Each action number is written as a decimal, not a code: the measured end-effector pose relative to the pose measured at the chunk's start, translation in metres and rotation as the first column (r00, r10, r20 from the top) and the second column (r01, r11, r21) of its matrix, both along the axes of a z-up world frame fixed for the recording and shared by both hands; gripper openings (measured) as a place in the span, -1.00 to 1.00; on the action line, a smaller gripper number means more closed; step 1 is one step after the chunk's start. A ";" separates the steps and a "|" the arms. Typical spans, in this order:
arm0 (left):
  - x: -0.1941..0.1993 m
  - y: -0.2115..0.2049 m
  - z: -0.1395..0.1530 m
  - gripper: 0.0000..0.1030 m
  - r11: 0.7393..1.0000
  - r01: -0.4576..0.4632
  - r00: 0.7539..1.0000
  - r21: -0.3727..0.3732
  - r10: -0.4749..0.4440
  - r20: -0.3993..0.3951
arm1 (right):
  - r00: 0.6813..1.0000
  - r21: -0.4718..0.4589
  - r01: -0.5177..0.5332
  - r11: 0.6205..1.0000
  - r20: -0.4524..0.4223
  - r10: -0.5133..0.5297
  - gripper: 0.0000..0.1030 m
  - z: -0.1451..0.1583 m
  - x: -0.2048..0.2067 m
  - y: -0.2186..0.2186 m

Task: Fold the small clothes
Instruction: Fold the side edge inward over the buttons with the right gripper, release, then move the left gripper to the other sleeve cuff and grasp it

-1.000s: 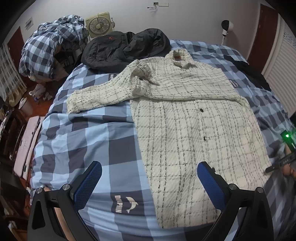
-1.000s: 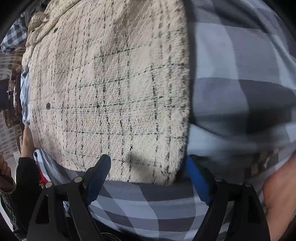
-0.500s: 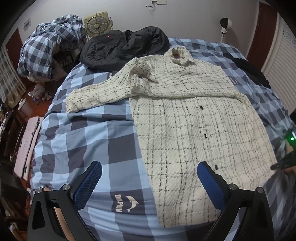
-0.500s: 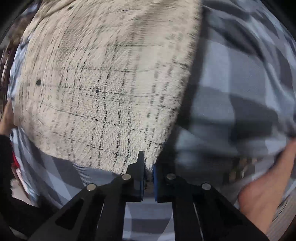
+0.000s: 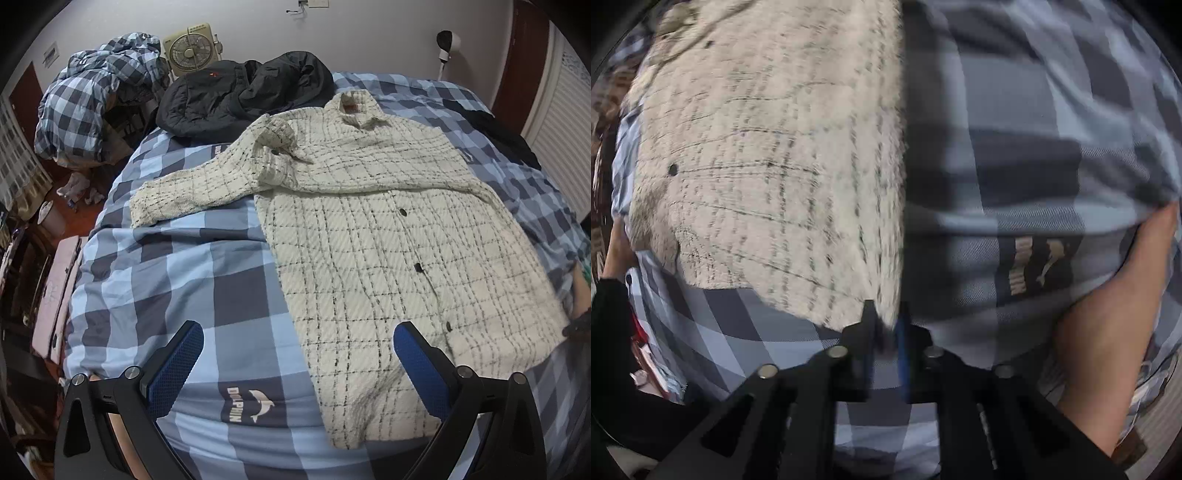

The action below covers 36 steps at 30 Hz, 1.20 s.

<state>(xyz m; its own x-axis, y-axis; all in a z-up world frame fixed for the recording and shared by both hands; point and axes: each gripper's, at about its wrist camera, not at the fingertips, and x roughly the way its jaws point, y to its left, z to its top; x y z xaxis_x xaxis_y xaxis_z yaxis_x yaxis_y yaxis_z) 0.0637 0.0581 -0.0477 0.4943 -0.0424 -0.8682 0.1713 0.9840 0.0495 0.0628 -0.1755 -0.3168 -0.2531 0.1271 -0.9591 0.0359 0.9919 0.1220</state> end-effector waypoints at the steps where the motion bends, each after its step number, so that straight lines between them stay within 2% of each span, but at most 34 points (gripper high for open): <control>1: 0.000 0.001 0.000 1.00 1.000 0.000 1.000 -0.002 0.000 0.000 | 0.999 -0.037 -0.003 0.999 -0.036 0.001 -0.43 -0.007 0.004 -0.012; 2: 0.000 0.002 0.000 1.00 1.000 -0.001 1.000 -0.001 0.001 0.001 | 0.998 -0.077 -0.007 0.997 -0.066 0.002 -0.29 -0.015 0.005 -0.019; 3: 0.001 0.003 0.000 1.00 1.000 -0.005 1.000 0.000 0.005 0.002 | 0.997 -0.129 0.000 0.992 -0.074 -0.010 -0.28 -0.023 0.006 -0.026; 5: 0.003 0.006 0.000 1.00 1.000 -0.018 1.000 -0.007 0.018 -0.003 | 0.997 -0.152 0.040 0.988 -0.052 -0.048 -0.27 -0.023 0.006 -0.043; 6: 0.004 0.007 -0.001 1.00 1.000 -0.024 1.000 -0.012 0.024 -0.006 | 0.995 -0.143 0.091 0.986 -0.023 -0.095 -0.17 -0.023 0.011 -0.052; 7: 0.004 0.008 -0.001 1.00 0.999 -0.031 0.999 -0.021 0.030 -0.012 | 0.992 -0.130 0.126 0.983 -0.004 -0.128 -0.06 -0.022 0.014 -0.058; 8: 0.005 0.009 -0.001 1.00 0.999 -0.034 0.999 -0.027 0.034 -0.015 | 0.988 -0.116 0.156 0.981 0.012 -0.155 0.25 -0.021 0.018 -0.062; 9: 0.005 0.009 -0.001 1.00 0.999 -0.037 0.999 -0.035 0.036 -0.018 | 0.983 -0.094 0.185 0.978 0.033 -0.183 0.43 -0.022 0.024 -0.066; 12: 0.004 0.009 -0.001 1.00 0.999 -0.031 0.999 -0.032 0.031 -0.008 | 0.981 -0.088 0.183 0.979 0.077 -0.176 0.44 -0.020 0.039 -0.070; 19: 0.006 0.015 -0.001 1.00 0.999 -0.041 0.999 -0.020 0.041 0.005 | 0.988 -0.129 0.061 0.990 0.147 -0.041 0.44 -0.020 0.063 -0.037; 23: 0.009 0.027 -0.004 1.00 0.996 -0.081 0.997 -0.026 0.081 -0.004 | 0.988 -0.132 0.025 0.991 0.157 -0.004 0.44 -0.023 0.069 -0.011; 26: 0.016 0.046 -0.009 1.00 0.988 -0.147 0.989 -0.049 0.146 -0.031 | 0.982 -0.141 -0.022 0.990 0.181 0.048 0.44 -0.026 0.076 0.008; 31: 0.029 0.081 -0.025 1.00 0.957 -0.286 0.956 -0.051 0.281 -0.081 | 0.977 -0.158 -0.087 0.984 0.180 0.115 0.44 -0.037 0.077 0.037; 36: 0.040 0.114 -0.047 1.00 0.897 -0.438 0.891 -0.063 0.423 -0.167 | 0.975 -0.133 -0.125 0.983 0.167 0.147 0.44 -0.052 0.061 0.088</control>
